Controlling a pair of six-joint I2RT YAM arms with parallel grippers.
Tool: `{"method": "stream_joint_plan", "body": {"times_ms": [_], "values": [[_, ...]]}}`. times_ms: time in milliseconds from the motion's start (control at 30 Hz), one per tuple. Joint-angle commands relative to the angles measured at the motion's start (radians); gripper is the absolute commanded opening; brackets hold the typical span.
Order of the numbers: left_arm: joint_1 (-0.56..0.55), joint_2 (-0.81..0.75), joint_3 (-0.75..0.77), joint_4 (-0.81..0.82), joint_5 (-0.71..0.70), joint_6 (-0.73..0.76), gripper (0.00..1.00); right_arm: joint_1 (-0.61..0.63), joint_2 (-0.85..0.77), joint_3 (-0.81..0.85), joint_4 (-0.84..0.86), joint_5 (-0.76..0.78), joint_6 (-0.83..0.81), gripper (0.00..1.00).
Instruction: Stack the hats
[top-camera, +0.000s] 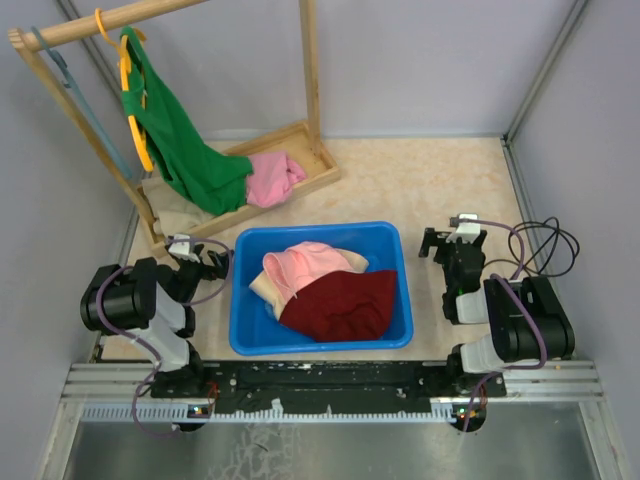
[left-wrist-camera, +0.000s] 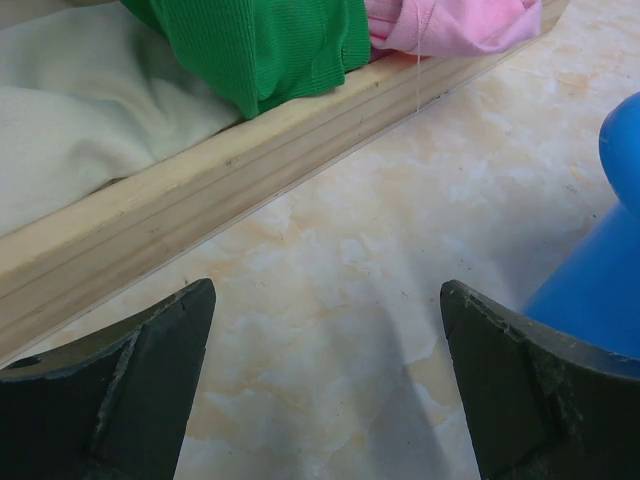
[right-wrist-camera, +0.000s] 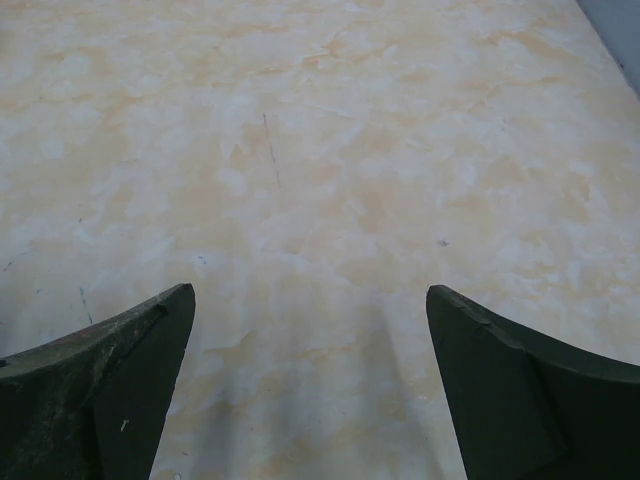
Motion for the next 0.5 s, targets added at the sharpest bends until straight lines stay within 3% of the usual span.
{"method": "stream_joint_plan", "body": {"times_ms": [0, 467], "values": [[-0.002, 0.002, 0.000, 0.234, 0.015, 0.007, 0.99, -0.011, 0.004, 0.029, 0.070, 0.019, -0.006, 0.99], [-0.002, -0.002, 0.001, 0.226, 0.016, 0.008, 0.99, -0.011, 0.004, 0.028, 0.070, 0.019, -0.006, 0.99]]}}
